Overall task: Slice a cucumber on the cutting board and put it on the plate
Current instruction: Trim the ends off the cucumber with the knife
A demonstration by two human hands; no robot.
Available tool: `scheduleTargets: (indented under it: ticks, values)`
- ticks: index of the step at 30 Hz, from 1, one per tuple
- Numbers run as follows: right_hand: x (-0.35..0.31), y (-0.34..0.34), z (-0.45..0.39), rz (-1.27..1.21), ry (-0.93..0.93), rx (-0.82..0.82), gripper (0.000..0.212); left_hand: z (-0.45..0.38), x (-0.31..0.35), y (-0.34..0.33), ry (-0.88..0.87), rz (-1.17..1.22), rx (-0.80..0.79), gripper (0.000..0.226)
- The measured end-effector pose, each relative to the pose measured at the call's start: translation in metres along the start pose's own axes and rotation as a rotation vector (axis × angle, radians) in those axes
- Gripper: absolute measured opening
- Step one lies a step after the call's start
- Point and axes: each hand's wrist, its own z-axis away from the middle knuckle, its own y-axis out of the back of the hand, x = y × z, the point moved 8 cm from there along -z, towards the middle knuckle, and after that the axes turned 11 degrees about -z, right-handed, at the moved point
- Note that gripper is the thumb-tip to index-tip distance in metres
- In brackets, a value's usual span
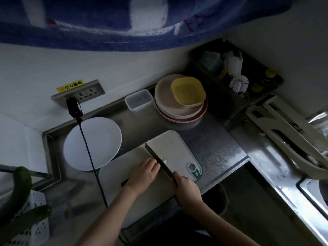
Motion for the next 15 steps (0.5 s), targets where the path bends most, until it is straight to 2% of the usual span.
scheduleTargets:
  ticks: [2,5,6,10,15]
  values:
    - [0.000,0.005,-0.001,0.017,0.001,0.012,0.013,-0.001,-0.009,0.002,0.093,0.052,-0.036,0.024]
    - [-0.001,0.023,-0.002,-0.023,-0.016,0.110,0.015,-0.001,-0.021,-0.001,0.233,0.148,-0.140,0.055]
    - [-0.001,0.030,-0.002,-0.053,-0.022,0.144,0.016,-0.001,-0.024,-0.002,0.270,0.155,-0.179,0.059]
    - [-0.006,0.036,0.002,-0.126,0.006,0.178,0.014,0.006,-0.037,-0.013,0.387,0.122,-0.279,0.056]
    - [-0.010,0.014,0.005,-0.037,0.034,0.060,0.018,0.013,-0.042,-0.021,0.548,0.164,-0.408,0.062]
